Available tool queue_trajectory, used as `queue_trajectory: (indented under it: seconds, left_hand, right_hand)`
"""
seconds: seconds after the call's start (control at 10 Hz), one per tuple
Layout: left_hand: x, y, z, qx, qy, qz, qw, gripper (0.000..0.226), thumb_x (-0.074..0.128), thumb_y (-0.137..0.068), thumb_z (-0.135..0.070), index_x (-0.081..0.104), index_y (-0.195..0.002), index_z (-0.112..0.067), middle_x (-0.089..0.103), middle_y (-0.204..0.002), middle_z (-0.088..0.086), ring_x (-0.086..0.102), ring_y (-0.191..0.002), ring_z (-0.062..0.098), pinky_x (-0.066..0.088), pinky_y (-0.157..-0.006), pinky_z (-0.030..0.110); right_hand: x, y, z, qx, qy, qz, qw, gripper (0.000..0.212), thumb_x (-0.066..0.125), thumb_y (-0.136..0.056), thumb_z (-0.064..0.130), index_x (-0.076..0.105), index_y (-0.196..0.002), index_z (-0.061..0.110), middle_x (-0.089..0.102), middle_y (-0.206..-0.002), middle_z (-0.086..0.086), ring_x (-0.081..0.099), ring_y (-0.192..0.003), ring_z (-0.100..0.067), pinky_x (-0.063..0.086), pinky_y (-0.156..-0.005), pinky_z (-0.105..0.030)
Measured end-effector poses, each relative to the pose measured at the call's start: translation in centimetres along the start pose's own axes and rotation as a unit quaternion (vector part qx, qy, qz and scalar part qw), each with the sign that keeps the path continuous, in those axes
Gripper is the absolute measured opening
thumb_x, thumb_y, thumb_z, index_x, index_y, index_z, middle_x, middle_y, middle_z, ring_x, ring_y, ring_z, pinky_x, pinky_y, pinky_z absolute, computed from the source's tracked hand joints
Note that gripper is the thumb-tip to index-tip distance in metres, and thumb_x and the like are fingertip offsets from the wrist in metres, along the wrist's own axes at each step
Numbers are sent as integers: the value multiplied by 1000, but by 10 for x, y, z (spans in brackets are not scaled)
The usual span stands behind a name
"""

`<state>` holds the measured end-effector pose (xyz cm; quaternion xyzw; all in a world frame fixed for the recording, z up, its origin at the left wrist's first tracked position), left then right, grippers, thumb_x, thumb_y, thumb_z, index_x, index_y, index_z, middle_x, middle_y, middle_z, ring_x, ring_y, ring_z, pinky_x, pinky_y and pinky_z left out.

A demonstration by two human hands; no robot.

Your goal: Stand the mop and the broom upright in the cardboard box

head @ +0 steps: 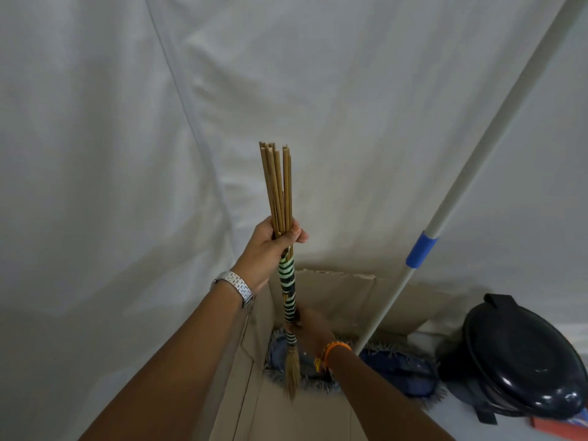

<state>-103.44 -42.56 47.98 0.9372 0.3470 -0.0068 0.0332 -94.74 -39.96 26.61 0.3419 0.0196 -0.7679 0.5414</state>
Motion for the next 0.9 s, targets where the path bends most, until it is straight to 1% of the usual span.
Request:
queue_trajectory:
  seconds: [0.1, 0.2, 0.3, 0.4, 0.5, 0.6, 0.7, 0.8, 0.9]
  left_hand:
    - [-10, -19, 37, 18, -6, -16, 1000, 20, 54, -100, 4, 60, -94, -14, 69, -86, 5, 69, -82, 10, 50, -84, 20]
    - [-11, -30, 58, 13, -20, -19, 1000, 22, 55, -100, 3, 61, -93, -18, 70, -87, 2, 69, -85, 10, 50, -83, 20]
    - [-17, -44, 86, 7, -24, -37, 999, 22, 56, -100, 1, 61, -94, -19, 71, -90, 2, 69, -93, 16, 49, -89, 26]
    - [-23, -55, 97, 12, -21, -60, 998, 18, 60, -99, -1, 61, -100, -19, 73, -98, 3, 70, -98, 15, 51, -91, 25]
    - [-38, -67, 111, 12, -7, -106, 994, 19, 60, -99, -4, 60, -108, -21, 73, -113, 3, 69, -107, 10, 53, -90, 23]
    - [-50, -71, 118, 12, -9, -136, 991, 21, 58, -100, -4, 59, -107, -24, 72, -113, -1, 68, -106, 7, 53, -93, 26]
    - [-63, -68, 124, 10, -15, -201, 979, 27, 63, -97, -2, 57, -117, -18, 67, -113, -1, 66, -103, 10, 54, -98, 31]
    - [-75, -52, 122, 18, -29, -276, 961, 38, 68, -92, 0, 52, -123, -16, 64, -114, -3, 66, -108, 14, 55, -98, 28]
    - [-85, -30, 87, 53, -60, -368, 926, 39, 67, -87, 4, 51, -112, -21, 62, -102, -13, 66, -101, 10, 56, -97, 28]
  right_hand:
    - [23, -36, -20, 11, 19, 16, 1000, 30, 55, -88, 10, 61, -117, 6, 68, -116, -19, 62, -106, -29, 48, -85, -37]
    - [27, -58, -36, 13, 18, 10, 1000, 38, 53, -87, 4, 55, -124, 4, 65, -122, -22, 59, -110, -27, 48, -91, -40]
    - [38, -85, -51, 9, 29, 9, 999, 41, 53, -85, 1, 53, -126, 4, 65, -122, -21, 59, -113, -36, 49, -92, -41]
    - [44, -101, -59, 9, 21, 7, 1000, 41, 52, -85, 1, 52, -126, 5, 65, -121, -21, 59, -113, -37, 51, -93, -43]
    - [53, -122, -67, 8, 16, 2, 1000, 40, 52, -87, 3, 51, -127, 6, 64, -121, -20, 59, -113, -36, 51, -94, -42]
    - [58, -128, -65, 4, 10, 2, 1000, 42, 53, -88, 5, 49, -130, 8, 64, -123, -19, 59, -114, -35, 51, -96, -42]
    - [59, -129, -62, 10, 14, 5, 1000, 39, 55, -90, 9, 48, -128, 6, 63, -123, -19, 58, -114, -35, 51, -95, -42]
    - [57, -124, -60, 23, 6, 5, 1000, 35, 55, -89, 9, 48, -123, 6, 63, -119, -19, 59, -110, -35, 50, -89, -39]
    - [39, -105, -60, 53, -20, 7, 998, 36, 53, -89, 5, 48, -125, 4, 62, -114, -17, 60, -110, -35, 49, -76, -28]
Point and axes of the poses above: each hand's wrist, its own y-axis away from the middle knuckle, its own x-axis out of the palm, z = x × y, the point moved 10 cm from there along -y, towards the middle knuckle
